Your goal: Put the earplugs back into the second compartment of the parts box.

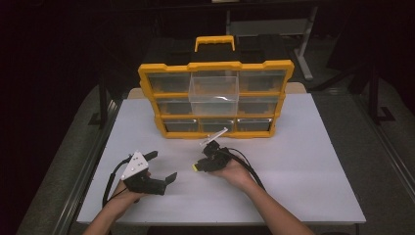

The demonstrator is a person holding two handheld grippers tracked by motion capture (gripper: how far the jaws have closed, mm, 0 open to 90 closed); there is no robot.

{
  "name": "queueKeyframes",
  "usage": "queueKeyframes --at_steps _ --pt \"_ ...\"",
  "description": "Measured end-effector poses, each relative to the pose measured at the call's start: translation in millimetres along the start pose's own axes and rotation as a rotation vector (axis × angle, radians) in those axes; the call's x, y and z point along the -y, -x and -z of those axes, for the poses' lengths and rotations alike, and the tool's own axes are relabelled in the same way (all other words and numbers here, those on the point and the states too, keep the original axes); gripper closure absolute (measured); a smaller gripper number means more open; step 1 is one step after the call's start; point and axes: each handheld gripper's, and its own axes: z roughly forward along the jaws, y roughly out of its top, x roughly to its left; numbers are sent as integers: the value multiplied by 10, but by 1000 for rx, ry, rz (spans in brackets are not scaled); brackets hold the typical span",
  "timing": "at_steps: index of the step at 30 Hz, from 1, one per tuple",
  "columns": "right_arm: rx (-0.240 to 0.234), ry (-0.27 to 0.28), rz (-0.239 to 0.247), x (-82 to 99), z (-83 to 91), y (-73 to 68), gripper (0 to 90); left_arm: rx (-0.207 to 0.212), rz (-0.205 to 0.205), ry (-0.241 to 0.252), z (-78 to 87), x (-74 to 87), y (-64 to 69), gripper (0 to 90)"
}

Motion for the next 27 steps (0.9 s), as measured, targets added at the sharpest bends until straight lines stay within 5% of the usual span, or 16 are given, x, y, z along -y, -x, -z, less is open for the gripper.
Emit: queueKeyframes --at_steps 13,27 --pt "9 12 4 -4 54 7 809 4 -3 0 -3 -1 10 0" --pt "17 41 5 24 322 56 805 10 3 -2 -14 5 17 0"
